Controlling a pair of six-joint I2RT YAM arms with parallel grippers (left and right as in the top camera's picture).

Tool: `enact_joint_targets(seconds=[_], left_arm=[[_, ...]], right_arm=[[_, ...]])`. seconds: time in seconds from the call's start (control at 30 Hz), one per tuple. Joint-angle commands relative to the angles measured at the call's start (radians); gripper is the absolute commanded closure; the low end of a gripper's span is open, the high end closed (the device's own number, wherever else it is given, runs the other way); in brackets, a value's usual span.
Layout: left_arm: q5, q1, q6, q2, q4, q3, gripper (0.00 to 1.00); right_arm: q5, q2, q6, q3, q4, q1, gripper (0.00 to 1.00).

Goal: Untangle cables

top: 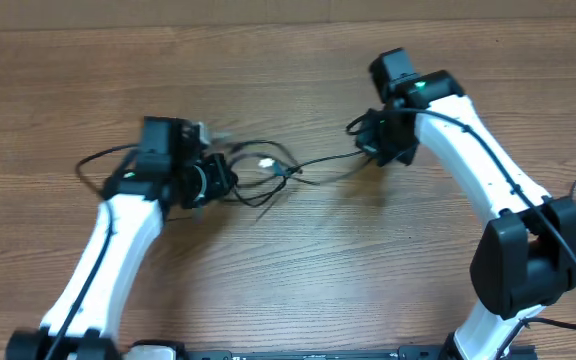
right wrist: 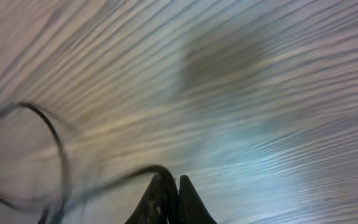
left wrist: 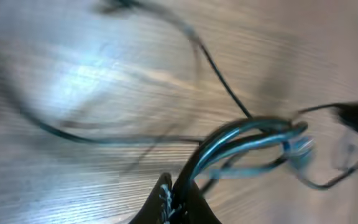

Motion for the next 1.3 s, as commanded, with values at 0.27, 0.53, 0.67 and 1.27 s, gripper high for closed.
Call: enact_joint_targets(seconds=[0.27,0.53,0.67,1.27], left_arm=[[0.303,0.318,0.134,-0.364,-0.002,0.017,0.96],[0.32,0.388,0.034,-0.476,-0.002,0.017,0.96],[0.389,0.387,0.013,-0.485,0.012,0.017,0.96],[0.335,0.239,-0.179,-0.482,0.127,0.017,0.96]], right_arm=[[0.174,-0.006,-0.025,0.018,-0.019,-0.247,0.96],[0.174,-0.006,-0.125,0.017,-0.024,-0.288,0.96],[0.142,-0.006,-0.153,0.017,-0.032,-0.286,0.54],[-0.669,-0.118,-0.555,0.039,-0.013,-0.056,0.31]])
